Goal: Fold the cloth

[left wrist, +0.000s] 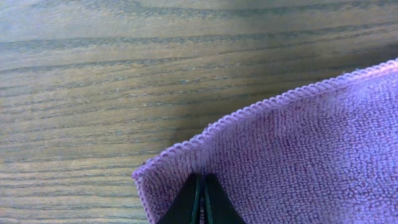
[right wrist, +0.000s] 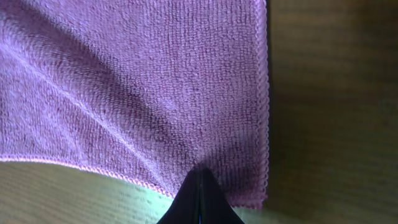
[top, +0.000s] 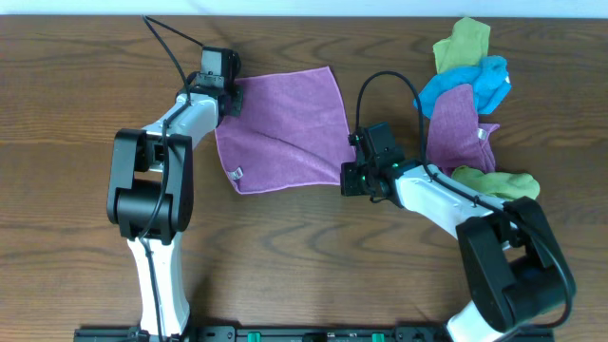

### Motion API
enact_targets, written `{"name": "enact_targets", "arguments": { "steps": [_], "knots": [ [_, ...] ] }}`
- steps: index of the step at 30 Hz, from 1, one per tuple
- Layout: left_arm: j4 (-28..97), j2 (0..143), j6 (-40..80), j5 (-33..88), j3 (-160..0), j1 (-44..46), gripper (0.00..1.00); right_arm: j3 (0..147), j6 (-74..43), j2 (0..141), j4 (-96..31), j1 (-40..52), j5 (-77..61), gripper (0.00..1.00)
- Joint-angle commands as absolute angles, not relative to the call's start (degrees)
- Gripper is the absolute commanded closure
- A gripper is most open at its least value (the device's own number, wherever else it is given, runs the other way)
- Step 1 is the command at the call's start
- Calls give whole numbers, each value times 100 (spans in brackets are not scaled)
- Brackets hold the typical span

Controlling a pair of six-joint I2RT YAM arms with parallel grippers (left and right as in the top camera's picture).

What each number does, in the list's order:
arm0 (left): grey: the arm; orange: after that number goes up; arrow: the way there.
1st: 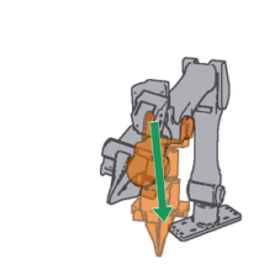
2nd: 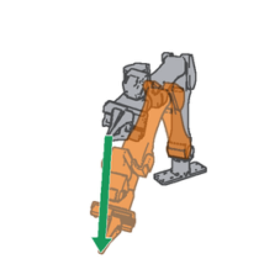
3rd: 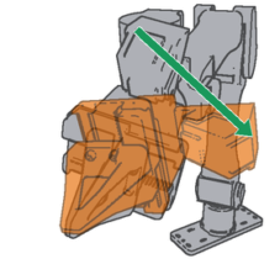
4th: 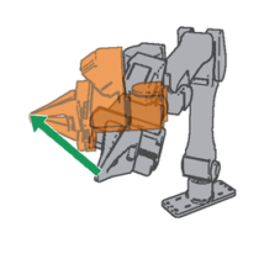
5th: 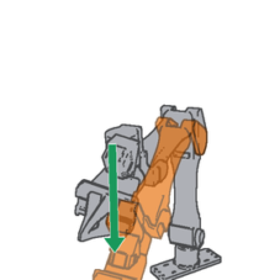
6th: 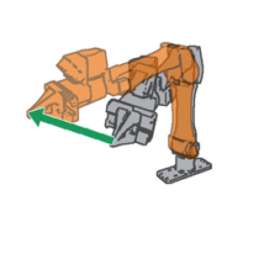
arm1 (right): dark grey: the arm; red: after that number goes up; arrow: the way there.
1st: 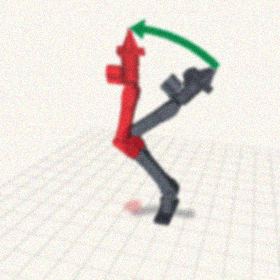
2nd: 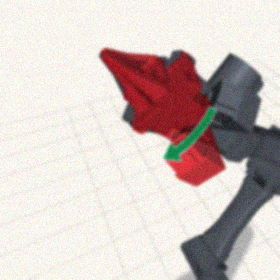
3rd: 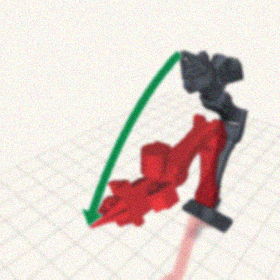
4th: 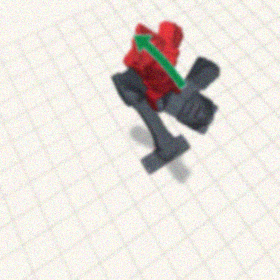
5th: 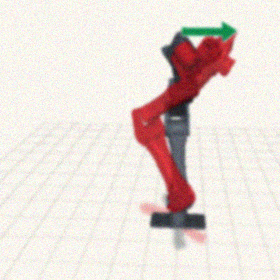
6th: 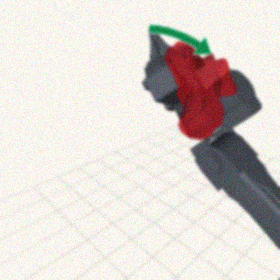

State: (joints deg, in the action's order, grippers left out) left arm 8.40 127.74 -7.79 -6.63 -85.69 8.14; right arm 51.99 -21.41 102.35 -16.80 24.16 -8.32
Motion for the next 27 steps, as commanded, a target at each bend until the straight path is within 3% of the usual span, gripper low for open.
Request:
{"name": "enact_targets", "arguments": {
  "steps": [1,9,12,13,18,27],
  "knots": [
    [930,13041,-878,-788,-8552,786,94,5068,-2056,10353,-1955,2370,-939,98],
    [908,12945,-679,-788,-8724,799,94,5068,-2056,10353,-1966,2412,-1116,98],
    [917,12691,-349,-786,-8882,808,87,5068,-2075,10353,-1975,2558,-1146,98],
    [917,12582,-274,-786,-8925,808,79,5068,-2075,10353,-1981,2606,-1164,99],
    [899,11904,-257,-788,-9030,805,68,5068,-2080,10350,-1979,2853,-1422,98],
    [2451,11150,-252,-786,-9030,770,69,5085,-2069,10339,-2099,2877,-1367,99]
  ]
}}
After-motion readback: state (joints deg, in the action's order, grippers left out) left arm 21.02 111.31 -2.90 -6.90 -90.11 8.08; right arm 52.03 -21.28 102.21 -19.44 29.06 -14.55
